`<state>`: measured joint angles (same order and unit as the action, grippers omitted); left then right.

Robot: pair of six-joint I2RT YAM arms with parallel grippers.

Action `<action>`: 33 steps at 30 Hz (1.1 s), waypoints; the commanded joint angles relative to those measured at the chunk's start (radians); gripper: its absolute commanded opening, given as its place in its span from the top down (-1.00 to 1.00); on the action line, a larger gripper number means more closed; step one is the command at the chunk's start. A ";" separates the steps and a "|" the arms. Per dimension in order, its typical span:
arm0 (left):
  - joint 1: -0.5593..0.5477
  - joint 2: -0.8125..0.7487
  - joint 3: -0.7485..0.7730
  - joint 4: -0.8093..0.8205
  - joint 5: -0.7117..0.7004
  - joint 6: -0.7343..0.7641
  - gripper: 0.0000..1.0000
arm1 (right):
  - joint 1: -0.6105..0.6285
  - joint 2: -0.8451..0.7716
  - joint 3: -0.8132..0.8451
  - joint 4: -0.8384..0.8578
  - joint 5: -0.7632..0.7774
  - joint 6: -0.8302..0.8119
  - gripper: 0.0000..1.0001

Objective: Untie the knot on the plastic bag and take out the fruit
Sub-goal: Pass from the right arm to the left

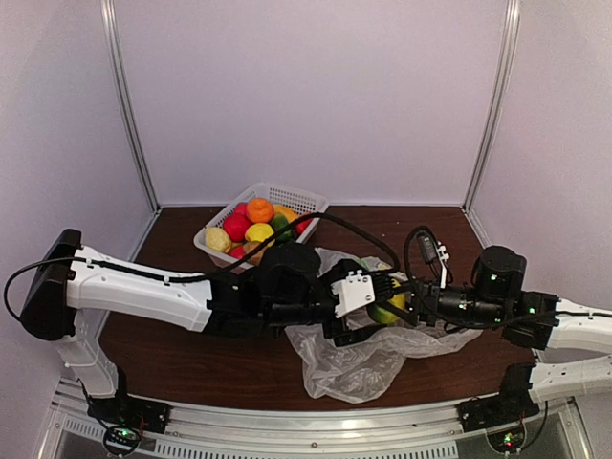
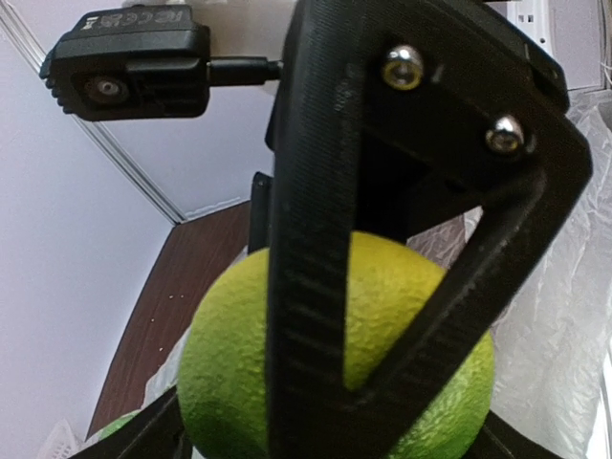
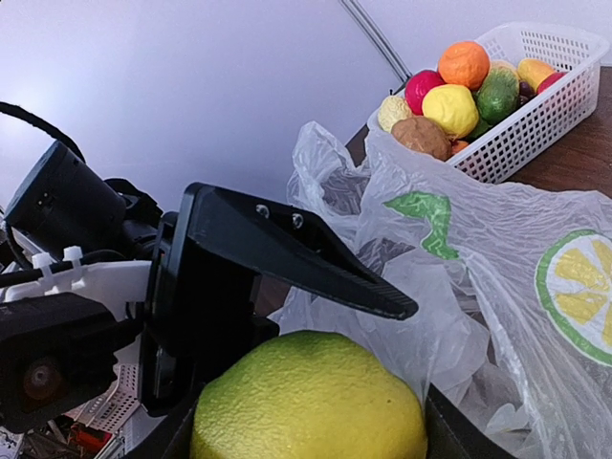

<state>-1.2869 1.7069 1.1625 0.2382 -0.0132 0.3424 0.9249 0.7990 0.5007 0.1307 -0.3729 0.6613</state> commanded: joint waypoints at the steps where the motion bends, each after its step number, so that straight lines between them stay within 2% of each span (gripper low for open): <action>1: -0.005 0.005 0.031 0.066 -0.041 0.007 -0.80 | -0.001 0.009 0.021 0.028 -0.016 0.007 0.18; 6: -0.004 0.011 0.038 0.060 -0.025 0.001 -0.70 | -0.001 0.011 0.018 0.028 -0.016 0.009 0.16; 13: -0.005 0.005 0.041 0.040 -0.019 -0.006 -0.20 | -0.001 0.003 0.014 0.017 -0.004 0.009 -0.03; 17: -0.005 -0.001 0.035 0.038 -0.023 -0.018 -0.15 | -0.001 -0.002 0.015 0.000 0.008 0.004 -0.23; 23: -0.003 -0.024 -0.003 0.038 -0.063 -0.049 -0.10 | -0.001 -0.054 0.030 -0.095 0.060 -0.024 -0.76; 27: 0.002 -0.036 -0.026 0.034 -0.081 -0.072 -0.08 | -0.003 -0.107 0.053 -0.191 0.124 -0.049 -0.99; 33: 0.033 -0.065 -0.062 0.058 -0.066 -0.144 -0.05 | -0.006 -0.164 0.079 -0.287 0.206 -0.073 -1.00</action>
<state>-1.2800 1.6871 1.1271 0.2390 -0.0746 0.2646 0.9241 0.6655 0.5446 -0.0631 -0.2565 0.6178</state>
